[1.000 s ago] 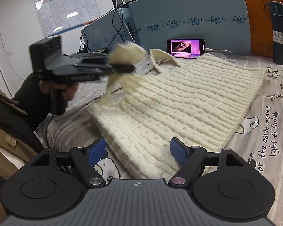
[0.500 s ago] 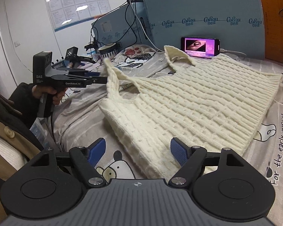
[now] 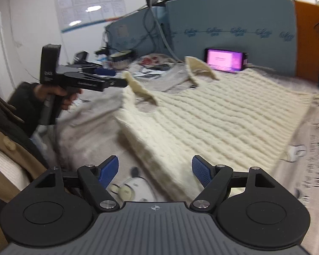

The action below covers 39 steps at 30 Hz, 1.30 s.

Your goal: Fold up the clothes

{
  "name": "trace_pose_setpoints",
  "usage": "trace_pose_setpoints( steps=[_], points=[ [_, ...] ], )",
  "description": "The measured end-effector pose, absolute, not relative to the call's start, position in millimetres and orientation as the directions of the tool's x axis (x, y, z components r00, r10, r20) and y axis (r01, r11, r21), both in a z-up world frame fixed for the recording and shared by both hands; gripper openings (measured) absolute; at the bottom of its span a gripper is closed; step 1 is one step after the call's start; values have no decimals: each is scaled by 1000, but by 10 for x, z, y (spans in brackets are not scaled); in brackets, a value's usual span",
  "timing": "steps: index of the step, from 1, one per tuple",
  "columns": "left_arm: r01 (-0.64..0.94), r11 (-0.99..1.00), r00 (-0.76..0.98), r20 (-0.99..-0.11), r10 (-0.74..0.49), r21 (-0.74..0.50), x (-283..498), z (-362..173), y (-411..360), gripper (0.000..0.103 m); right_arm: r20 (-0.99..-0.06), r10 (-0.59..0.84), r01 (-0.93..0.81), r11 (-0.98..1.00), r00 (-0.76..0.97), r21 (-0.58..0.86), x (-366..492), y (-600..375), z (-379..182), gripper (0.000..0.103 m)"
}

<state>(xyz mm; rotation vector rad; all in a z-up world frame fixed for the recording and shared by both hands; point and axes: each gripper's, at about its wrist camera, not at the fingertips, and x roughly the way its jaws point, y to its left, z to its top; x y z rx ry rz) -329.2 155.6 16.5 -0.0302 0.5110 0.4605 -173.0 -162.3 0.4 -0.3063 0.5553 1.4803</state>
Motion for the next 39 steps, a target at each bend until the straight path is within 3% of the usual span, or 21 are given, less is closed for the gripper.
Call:
trace_pose_setpoints(
  steps=[4,9,14,22,23,24,26,27,29,34,39],
  points=[
    [-465,885,771,-491,406,0,-3348,99,1610,86,-551,815,-983,179,176,-49,-1752,-1679,-33,75],
    [-439,898,799,-455,393,4,-3388,124,1531,86,-529,818,-968,129,228,-217,-1901,-1643,-67,75],
    [-444,895,801,-461,381,-32,-3394,109,1555,86,-540,827,-977,52,158,-205,-1949,-1547,-109,75],
    [-471,838,799,-535,274,-275,-3233,-89,1773,84,-537,831,-976,34,147,-215,-1911,-1408,-147,72],
    [-464,845,801,-534,271,-267,-3196,-97,1760,75,-536,832,-977,31,143,-213,-1907,-1403,-152,72],
    [-454,853,802,-536,264,-259,-3151,-101,1749,54,-535,834,-977,28,139,-210,-1903,-1398,-156,71],
    [-449,858,799,-542,260,-251,-3077,-106,1753,37,-533,836,-979,23,131,-204,-1893,-1390,-162,70],
    [-448,860,798,-544,261,-245,-3053,-100,1754,31,-533,837,-979,21,128,-202,-1885,-1391,-161,70],
    [-442,865,800,-539,262,-236,-3020,-86,1754,31,-532,838,-980,17,121,-196,-1870,-1394,-161,70],
    [-400,889,847,-460,266,-222,-3036,16,1698,22,-521,851,-981,-40,66,-189,-1823,-1426,-96,21],
    [-400,888,869,-401,289,-228,-3010,122,1723,17,-452,888,-977,-22,78,-213,-1690,-1429,72,14]
  ],
)
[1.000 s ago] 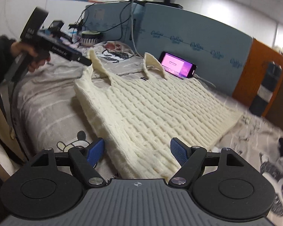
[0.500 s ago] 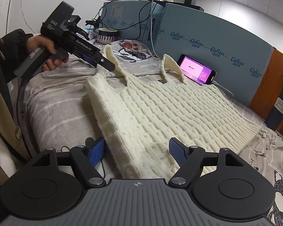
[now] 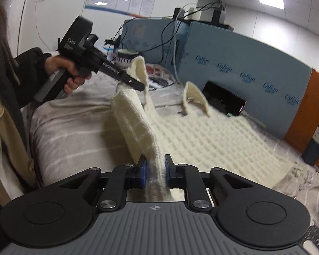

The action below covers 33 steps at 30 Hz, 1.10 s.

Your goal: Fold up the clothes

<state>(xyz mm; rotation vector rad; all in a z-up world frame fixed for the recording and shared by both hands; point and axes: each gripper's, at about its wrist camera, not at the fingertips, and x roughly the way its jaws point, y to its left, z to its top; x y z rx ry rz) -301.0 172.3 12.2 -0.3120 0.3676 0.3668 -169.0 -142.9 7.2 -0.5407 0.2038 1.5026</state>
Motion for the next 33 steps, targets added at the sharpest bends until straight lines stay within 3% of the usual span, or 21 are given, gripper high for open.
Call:
trace_pose_setpoints(
  steps=[23,33],
  points=[
    [-377,902,899,-318,302,-209,-2757,267,1723,17,-379,919,-965,10,112,-262,-1576,-1376,204,14],
    [-389,894,894,-326,308,-223,-2747,229,1779,17,-367,923,-967,21,116,-253,-1566,-1372,203,14]
  ],
)
